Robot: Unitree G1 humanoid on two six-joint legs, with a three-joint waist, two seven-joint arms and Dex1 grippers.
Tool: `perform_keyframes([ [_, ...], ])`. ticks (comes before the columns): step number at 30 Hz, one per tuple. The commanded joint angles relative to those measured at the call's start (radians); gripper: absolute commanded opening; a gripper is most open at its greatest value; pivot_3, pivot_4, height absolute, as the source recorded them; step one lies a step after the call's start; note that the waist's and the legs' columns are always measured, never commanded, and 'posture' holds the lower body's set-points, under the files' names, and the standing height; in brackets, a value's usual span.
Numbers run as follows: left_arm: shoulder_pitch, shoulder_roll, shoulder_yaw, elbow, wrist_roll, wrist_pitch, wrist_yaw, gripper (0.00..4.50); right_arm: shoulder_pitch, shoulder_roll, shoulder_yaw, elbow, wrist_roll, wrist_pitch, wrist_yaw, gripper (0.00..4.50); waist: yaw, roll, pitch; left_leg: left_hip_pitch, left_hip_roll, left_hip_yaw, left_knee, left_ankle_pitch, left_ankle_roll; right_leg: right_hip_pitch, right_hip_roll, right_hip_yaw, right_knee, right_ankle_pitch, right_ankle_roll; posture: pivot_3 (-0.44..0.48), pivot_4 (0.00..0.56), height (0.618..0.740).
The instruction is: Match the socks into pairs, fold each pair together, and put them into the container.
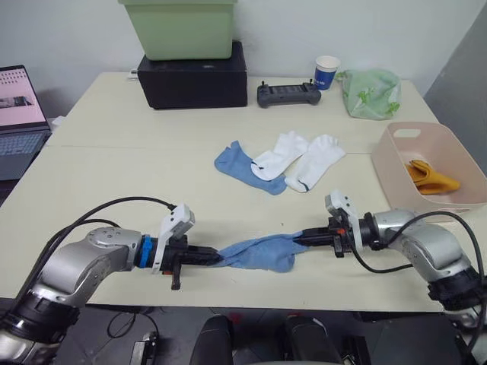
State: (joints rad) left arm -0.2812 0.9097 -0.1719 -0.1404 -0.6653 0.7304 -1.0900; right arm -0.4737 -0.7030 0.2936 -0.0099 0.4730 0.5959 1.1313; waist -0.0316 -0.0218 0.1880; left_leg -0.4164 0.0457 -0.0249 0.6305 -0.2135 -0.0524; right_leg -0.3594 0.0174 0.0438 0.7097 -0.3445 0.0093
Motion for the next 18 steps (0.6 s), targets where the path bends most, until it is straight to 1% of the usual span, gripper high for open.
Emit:
perform_keyframes([
  [1,-0.073,-0.034,-0.031,0.086,0.076,-0.028,-0.033,0.01,-0.060,0.017,0.013,0.072,-0.065,-0.059,0.043,0.00,0.000,0.000,0.000,0.000,0.000,0.000,0.000,0.000,0.000,0.000,0.000,0.000,0.000,0.000,0.000,0.000,0.150,0.740],
  [4,-0.129,-0.078,-0.029,0.144,0.097,-0.025,-0.052,0.01,-0.085,0.043,0.002,0.102,-0.087,-0.068,0.043,0.00,0.000,0.000,0.000,-0.001,0.000,0.000,0.000,0.000,0.000,0.000,0.000,0.000,0.000,0.000,0.000,0.000,0.150,0.740],
  [5,-0.143,-0.088,-0.034,0.165,0.123,-0.051,-0.061,0.00,-0.090,0.051,-0.005,0.108,-0.094,-0.077,0.036,0.23,0.000,0.000,0.000,-0.001,0.000,0.000,0.000,0.000,0.000,0.000,0.000,0.000,0.000,0.000,0.000,0.000,0.150,0.740],
  [7,-0.170,-0.111,-0.034,0.209,0.163,-0.092,-0.067,0.49,-0.099,0.068,-0.026,0.116,-0.101,-0.081,0.020,0.72,0.000,0.000,0.000,-0.001,0.000,0.000,0.000,0.000,0.000,-0.001,0.000,0.000,0.000,0.000,0.000,0.000,0.150,0.740],
  [8,-0.183,-0.121,-0.030,0.230,0.177,-0.106,-0.068,0.72,-0.103,0.074,-0.034,0.117,-0.106,-0.087,0.014,1.05,0.000,0.000,0.000,-0.001,0.000,0.000,0.000,0.000,0.000,-0.001,0.000,0.000,0.001,0.000,0.000,0.000,0.150,0.740],
  [12,-0.216,-0.137,-0.004,0.292,0.222,-0.160,-0.077,2.01,-0.124,0.100,-0.105,0.117,-0.108,-0.087,-0.062,2.48,-0.001,0.000,0.000,-0.001,0.000,0.000,0.000,0.000,0.000,-0.002,0.000,0.000,0.003,0.000,0.000,0.000,0.150,0.740],
  [15,-0.225,-0.137,0.017,0.328,0.259,-0.215,-0.062,3.02,-0.114,0.093,-0.142,0.088,-0.087,-0.052,-0.073,3.55,0.000,0.000,0.000,-0.001,0.000,0.001,0.000,0.000,0.000,-0.003,0.000,0.000,0.003,0.000,0.000,0.000,0.150,0.740],
  [17,-0.227,-0.138,0.064,0.348,0.241,-0.212,-0.052,3.61,-0.079,0.071,-0.167,0.046,-0.068,-0.014,-0.071,3.55,0.000,0.000,0.000,-0.001,0.000,0.000,0.000,0.000,0.000,-0.003,0.000,0.000,0.003,0.000,0.000,0.000,0.150,0.740],
  [18,-0.204,-0.122,0.099,0.330,0.212,-0.199,-0.071,3.61,-0.042,0.048,-0.190,0.002,-0.039,0.033,-0.069,3.55,0.000,0.000,0.000,-0.001,0.000,0.000,0.000,0.000,0.000,-0.003,0.000,0.000,0.003,0.000,0.000,0.000,0.150,0.740],
])
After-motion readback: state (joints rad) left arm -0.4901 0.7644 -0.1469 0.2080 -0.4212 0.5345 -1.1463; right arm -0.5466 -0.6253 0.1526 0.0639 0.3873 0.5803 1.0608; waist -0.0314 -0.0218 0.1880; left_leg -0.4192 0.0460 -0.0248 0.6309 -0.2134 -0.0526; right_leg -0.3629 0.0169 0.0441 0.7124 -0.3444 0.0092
